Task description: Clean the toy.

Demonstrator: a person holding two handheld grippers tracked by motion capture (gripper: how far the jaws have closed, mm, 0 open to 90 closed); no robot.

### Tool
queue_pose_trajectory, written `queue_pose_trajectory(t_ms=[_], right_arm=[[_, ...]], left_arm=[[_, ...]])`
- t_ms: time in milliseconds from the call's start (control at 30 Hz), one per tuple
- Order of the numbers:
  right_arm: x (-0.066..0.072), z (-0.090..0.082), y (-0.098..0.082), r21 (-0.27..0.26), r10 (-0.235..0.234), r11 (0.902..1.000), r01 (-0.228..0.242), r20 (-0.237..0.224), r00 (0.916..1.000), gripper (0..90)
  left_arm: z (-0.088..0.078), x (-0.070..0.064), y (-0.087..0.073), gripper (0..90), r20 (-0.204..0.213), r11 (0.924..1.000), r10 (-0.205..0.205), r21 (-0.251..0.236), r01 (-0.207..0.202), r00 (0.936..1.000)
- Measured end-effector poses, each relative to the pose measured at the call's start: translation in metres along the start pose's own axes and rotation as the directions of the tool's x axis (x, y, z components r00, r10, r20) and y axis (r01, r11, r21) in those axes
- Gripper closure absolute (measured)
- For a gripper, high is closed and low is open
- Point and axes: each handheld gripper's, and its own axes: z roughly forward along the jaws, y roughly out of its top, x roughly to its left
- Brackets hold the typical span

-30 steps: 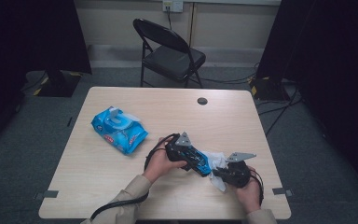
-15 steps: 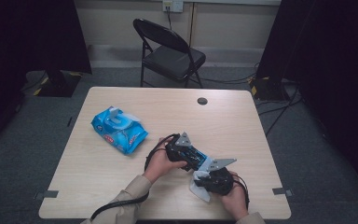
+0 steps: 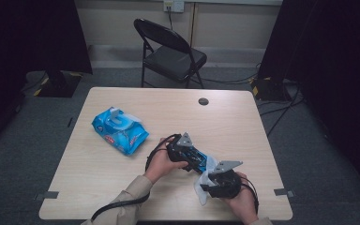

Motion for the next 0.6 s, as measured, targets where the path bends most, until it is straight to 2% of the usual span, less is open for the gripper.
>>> queue_pose_trajectory(t_ms=[100, 233, 333, 400, 433, 500, 600], right_arm=[[-0.002, -0.008, -0.001, -0.017, 0.016, 0.9997, -0.016, 0.011, 0.9998, 45.0], [-0.010, -0.022, -0.004, -0.073, 0.095, 0.9933, -0.090, 0.069, 0.9931, 36.0], [-0.018, -0.028, -0.008, -0.113, 0.164, 0.9822, -0.150, 0.126, 0.9784, 27.2], [-0.023, -0.024, -0.010, -0.122, 0.202, 0.9746, -0.188, 0.122, 0.9717, 26.0], [-0.024, -0.020, -0.011, -0.115, 0.209, 0.9739, -0.196, 0.122, 0.9702, 25.9], [-0.022, -0.010, -0.012, -0.079, 0.192, 0.9799, -0.183, 0.125, 0.9734, 25.8], [-0.015, 0.003, -0.012, -0.036, 0.161, 0.9870, -0.157, 0.163, 0.9735, 28.5]], left_arm=[[0.000, 0.000, 0.000, 11.7, -0.001, 1.0000, 0.001, 0.001, -0.001, 1.0000], [0.000, -0.001, 0.000, 11.7, -0.002, 1.0000, -0.002, -0.003, 0.002, 1.0000], [0.000, 0.000, 0.000, 11.7, -0.002, 1.0000, 0.001, 0.000, -0.001, 1.0000], [0.000, -0.001, 0.001, 11.7, -0.001, 1.0000, -0.001, 0.006, 0.001, 1.0000], [0.000, -0.001, 0.001, 11.7, -0.002, 1.0000, -0.001, 0.005, 0.001, 1.0000], [0.000, -0.001, 0.000, 11.7, -0.005, 1.0000, 0.002, 0.004, -0.002, 1.0000], [0.000, -0.001, 0.000, 11.7, -0.004, 1.0000, -0.003, -0.001, 0.003, 1.0000]])
